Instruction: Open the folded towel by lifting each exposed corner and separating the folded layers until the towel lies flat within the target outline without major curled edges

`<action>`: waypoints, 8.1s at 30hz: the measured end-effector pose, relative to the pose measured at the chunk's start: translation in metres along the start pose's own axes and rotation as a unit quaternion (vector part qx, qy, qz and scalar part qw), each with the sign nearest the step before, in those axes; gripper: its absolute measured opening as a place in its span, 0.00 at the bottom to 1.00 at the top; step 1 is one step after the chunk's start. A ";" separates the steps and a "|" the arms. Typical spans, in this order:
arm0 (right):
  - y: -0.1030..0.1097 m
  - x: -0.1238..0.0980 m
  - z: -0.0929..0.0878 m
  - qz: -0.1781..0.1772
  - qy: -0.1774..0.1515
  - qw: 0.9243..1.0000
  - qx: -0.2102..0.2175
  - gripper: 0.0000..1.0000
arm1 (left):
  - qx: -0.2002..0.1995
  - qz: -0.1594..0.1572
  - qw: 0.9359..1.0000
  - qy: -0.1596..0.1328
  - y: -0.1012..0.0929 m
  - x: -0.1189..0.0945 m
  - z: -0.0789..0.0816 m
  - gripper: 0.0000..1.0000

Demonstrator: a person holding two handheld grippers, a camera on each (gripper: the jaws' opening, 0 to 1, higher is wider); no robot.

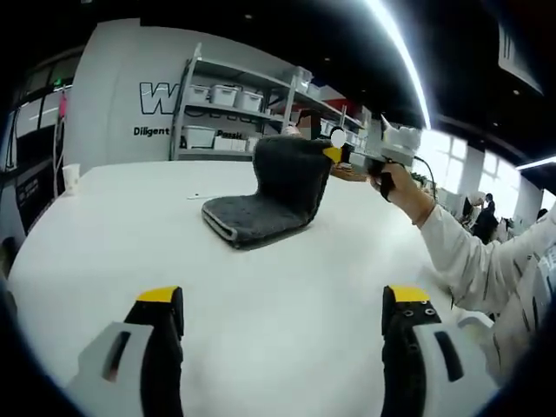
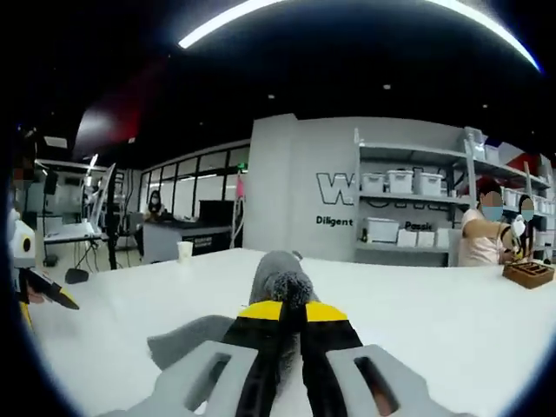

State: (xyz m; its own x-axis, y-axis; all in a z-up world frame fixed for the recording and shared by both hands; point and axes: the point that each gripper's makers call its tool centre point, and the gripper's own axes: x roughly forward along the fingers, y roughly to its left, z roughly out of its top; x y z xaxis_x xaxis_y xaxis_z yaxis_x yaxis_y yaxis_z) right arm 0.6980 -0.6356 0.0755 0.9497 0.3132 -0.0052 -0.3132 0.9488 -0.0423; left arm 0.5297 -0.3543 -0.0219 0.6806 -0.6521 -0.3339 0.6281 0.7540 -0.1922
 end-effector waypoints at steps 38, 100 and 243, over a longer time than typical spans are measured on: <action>-0.088 -0.051 -0.134 -0.102 0.132 0.985 0.044 0.01 | 0.023 -0.011 0.999 0.024 -0.012 0.011 -0.011 0.93; -0.112 -0.108 -0.132 -0.108 0.218 0.970 0.006 1.00 | 0.025 0.025 0.999 0.036 -0.012 0.106 0.015 0.89; -0.084 -0.107 -0.147 -0.058 0.261 0.963 -0.017 0.99 | 0.046 0.095 0.994 0.021 0.058 0.008 0.008 0.99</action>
State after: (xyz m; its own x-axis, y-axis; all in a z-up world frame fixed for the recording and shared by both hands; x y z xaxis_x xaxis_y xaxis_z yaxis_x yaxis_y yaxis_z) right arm 0.6236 -0.7548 -0.0670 0.8556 0.1338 -0.5000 -0.2137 0.9712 -0.1057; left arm 0.5750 -0.3163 -0.0289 0.7758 -0.4928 -0.3940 0.5220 0.8521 -0.0380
